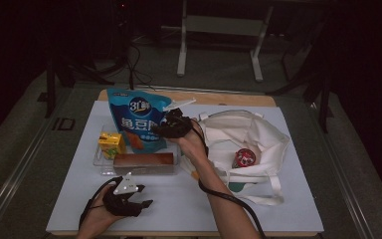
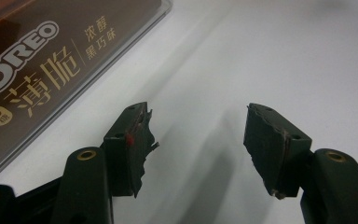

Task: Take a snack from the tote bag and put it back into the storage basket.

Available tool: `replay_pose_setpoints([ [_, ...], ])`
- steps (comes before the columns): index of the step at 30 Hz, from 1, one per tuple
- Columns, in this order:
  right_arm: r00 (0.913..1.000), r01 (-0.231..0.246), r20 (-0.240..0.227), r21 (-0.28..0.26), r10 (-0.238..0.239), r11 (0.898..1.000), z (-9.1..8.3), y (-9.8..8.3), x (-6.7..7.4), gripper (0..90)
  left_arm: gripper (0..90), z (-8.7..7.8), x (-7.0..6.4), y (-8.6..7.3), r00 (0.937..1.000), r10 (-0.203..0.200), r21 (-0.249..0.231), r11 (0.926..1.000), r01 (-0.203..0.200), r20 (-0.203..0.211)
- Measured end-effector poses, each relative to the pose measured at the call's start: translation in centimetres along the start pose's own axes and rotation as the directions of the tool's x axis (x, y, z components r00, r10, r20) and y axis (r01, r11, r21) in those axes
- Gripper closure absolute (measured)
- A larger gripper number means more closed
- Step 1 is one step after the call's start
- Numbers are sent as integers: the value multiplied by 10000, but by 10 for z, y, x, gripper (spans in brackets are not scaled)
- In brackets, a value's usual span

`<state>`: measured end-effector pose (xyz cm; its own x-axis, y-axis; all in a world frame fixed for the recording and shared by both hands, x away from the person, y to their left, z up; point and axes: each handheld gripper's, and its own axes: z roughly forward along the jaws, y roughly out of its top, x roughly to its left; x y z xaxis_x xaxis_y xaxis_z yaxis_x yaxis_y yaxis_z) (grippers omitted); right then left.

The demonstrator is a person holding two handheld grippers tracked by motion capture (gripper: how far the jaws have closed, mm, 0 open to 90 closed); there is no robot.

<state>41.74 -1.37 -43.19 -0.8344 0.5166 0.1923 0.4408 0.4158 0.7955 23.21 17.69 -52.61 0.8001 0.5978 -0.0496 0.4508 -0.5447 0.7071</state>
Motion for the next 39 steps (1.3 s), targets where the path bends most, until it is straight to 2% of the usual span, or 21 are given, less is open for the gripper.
replay_pose_setpoints([
  [13,9984,427,-366,-122,-431,9990,15,8,8,734,407,1,1,0,10000,-34,5,10000,34,17],
  [17,9981,495,-369,-2,-495,9988,17,13,9,733,407,0,1,-1,10000,-43,6,10000,43,11],
  [26,9990,361,-274,284,-353,9989,13,10,2,656,406,1,1,-1,10000,-17,39,10000,17,11],
  [30,9977,671,-30,587,-670,9960,11,11,5,609,406,1,2,-1,10000,-48,51,10000,48,-11],
  [39,9952,941,192,746,-958,9928,-1,12,5,553,406,2,3,-2,10000,-6,107,9999,7,-39],
])
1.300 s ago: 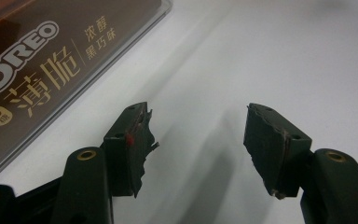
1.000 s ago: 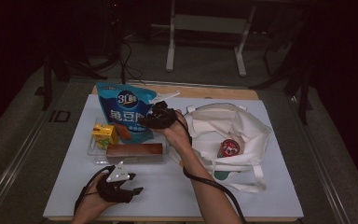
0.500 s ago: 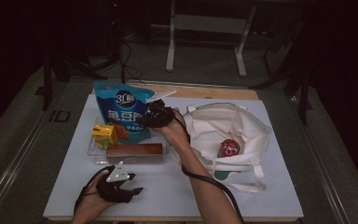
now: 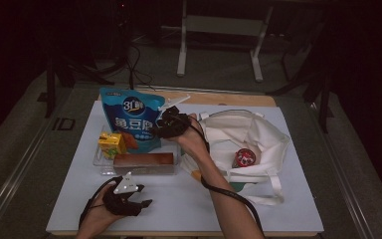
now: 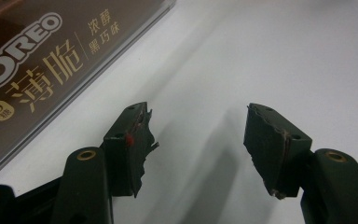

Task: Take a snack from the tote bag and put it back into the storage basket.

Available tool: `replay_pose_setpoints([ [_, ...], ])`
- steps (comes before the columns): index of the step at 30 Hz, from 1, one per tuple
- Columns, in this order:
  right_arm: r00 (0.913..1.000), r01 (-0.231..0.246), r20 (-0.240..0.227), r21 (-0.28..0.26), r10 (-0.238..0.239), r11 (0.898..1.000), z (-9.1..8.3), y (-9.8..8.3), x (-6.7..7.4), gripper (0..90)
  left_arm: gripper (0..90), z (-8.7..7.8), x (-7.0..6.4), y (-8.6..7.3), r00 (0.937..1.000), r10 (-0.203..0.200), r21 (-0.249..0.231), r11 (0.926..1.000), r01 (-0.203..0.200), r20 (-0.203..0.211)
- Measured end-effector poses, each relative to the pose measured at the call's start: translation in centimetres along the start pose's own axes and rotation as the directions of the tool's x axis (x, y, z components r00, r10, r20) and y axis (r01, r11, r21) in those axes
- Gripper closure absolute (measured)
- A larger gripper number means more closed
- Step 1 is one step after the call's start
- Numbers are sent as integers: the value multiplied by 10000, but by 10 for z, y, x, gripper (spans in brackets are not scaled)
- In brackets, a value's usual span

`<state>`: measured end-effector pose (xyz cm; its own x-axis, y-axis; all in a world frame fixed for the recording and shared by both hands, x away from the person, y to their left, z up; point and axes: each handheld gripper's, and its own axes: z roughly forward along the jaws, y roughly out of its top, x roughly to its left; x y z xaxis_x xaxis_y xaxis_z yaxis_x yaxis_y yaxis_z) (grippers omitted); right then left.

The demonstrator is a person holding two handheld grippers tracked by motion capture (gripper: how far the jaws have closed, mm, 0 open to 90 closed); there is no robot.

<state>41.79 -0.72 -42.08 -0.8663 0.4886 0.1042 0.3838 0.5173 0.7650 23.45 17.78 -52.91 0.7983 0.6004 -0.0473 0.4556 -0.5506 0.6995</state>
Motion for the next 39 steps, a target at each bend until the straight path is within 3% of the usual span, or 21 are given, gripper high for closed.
replay_pose_setpoints([
  [17,9969,659,409,286,-670,9974,-42,-2,-7,537,405,2,0,0,10000,-15,77,10000,16,-11],
  [35,9913,1241,405,290,-1252,9918,-76,-10,-11,543,405,3,0,-1,10000,-37,106,9999,37,-23],
  [39,9924,1151,414,262,-1161,9930,-82,-14,-14,552,405,4,0,-1,10000,-29,123,9999,29,-2],
])
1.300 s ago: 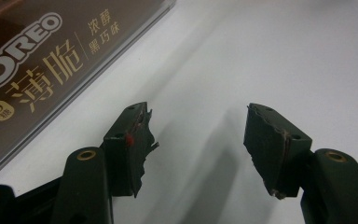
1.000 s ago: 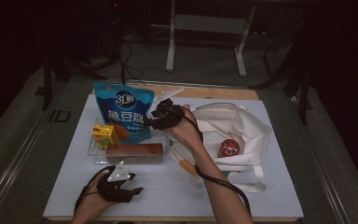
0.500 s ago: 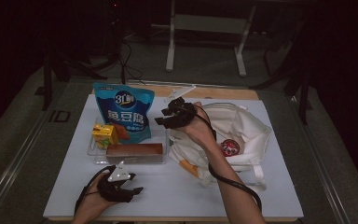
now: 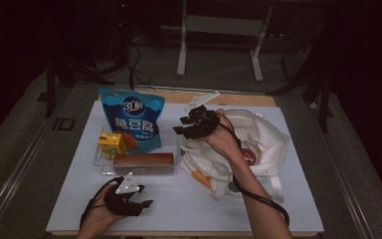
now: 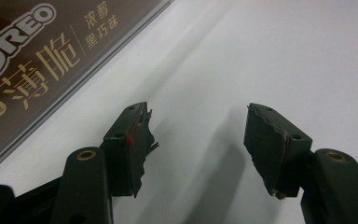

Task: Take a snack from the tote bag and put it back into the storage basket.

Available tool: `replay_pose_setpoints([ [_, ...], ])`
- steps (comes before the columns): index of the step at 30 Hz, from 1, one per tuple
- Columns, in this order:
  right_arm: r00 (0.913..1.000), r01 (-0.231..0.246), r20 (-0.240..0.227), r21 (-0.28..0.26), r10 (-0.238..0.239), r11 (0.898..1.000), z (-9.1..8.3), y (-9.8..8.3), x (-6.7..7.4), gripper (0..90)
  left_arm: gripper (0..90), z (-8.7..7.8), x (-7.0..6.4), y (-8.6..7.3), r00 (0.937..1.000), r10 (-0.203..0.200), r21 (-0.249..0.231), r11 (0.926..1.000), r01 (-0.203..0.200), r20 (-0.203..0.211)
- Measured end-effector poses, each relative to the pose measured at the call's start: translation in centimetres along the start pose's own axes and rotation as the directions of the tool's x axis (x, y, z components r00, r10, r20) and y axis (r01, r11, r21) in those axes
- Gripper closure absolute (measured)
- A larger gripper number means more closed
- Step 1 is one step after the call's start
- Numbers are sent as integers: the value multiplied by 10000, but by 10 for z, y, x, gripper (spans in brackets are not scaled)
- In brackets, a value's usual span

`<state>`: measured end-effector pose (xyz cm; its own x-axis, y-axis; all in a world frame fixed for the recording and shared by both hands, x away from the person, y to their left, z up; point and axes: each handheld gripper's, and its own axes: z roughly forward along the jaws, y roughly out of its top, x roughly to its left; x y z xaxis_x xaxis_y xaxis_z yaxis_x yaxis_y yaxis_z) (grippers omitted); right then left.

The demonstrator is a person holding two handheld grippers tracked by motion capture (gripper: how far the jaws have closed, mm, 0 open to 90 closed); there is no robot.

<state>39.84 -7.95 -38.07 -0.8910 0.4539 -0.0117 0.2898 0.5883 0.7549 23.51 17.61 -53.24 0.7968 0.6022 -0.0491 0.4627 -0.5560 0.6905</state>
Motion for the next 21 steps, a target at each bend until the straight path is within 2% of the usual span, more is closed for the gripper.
replay_pose_setpoints([
  [10,9999,-18,169,175,15,9998,-14,-12,-7,562,405,1,0,0,10000,7,37,10000,-7,-24],
  [14,9998,-144,156,-46,144,9999,-20,-18,-8,570,404,1,-1,-1,10000,18,-1,10000,-18,4],
  [21,9996,-45,284,73,43,10000,-28,-25,-10,572,404,1,-1,-1,10000,13,3,10000,-13,0],
])
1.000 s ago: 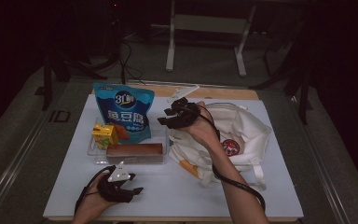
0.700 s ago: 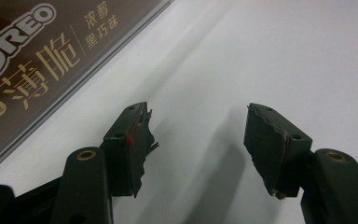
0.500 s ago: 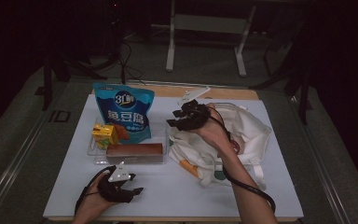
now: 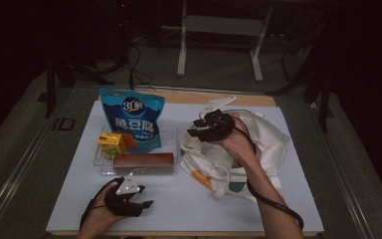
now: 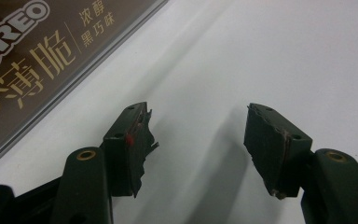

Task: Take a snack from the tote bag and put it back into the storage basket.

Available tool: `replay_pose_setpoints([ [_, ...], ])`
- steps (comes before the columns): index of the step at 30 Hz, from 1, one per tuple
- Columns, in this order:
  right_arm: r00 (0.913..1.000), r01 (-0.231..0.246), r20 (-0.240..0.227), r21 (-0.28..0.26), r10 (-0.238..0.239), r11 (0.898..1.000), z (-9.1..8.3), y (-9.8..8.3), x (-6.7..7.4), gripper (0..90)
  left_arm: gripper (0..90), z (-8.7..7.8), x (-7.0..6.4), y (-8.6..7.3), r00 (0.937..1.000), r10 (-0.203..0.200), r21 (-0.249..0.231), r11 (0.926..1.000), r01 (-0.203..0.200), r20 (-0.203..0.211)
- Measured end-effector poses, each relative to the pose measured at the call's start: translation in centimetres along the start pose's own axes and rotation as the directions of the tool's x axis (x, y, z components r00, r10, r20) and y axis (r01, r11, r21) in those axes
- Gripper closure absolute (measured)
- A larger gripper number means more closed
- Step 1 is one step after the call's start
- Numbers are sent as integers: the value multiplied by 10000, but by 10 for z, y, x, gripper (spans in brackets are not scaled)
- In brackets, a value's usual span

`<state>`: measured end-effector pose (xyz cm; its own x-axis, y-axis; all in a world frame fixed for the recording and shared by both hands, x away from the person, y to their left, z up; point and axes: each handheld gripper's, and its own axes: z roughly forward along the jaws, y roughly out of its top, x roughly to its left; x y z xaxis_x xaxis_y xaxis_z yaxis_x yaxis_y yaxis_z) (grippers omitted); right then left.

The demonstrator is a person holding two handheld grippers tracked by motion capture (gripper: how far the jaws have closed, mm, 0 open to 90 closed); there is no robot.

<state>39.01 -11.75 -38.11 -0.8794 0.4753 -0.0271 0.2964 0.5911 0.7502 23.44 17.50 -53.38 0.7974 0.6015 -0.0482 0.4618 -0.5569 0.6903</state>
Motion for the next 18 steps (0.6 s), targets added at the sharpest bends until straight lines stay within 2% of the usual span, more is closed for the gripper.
replay_pose_setpoints([
  [10,9998,-36,201,320,29,9995,-6,-12,-6,574,404,0,0,0,10000,26,36,10000,-26,-8],
  [18,9987,134,472,644,-165,9978,-8,-18,-9,575,403,1,0,0,10000,67,56,10000,-67,-11],
])
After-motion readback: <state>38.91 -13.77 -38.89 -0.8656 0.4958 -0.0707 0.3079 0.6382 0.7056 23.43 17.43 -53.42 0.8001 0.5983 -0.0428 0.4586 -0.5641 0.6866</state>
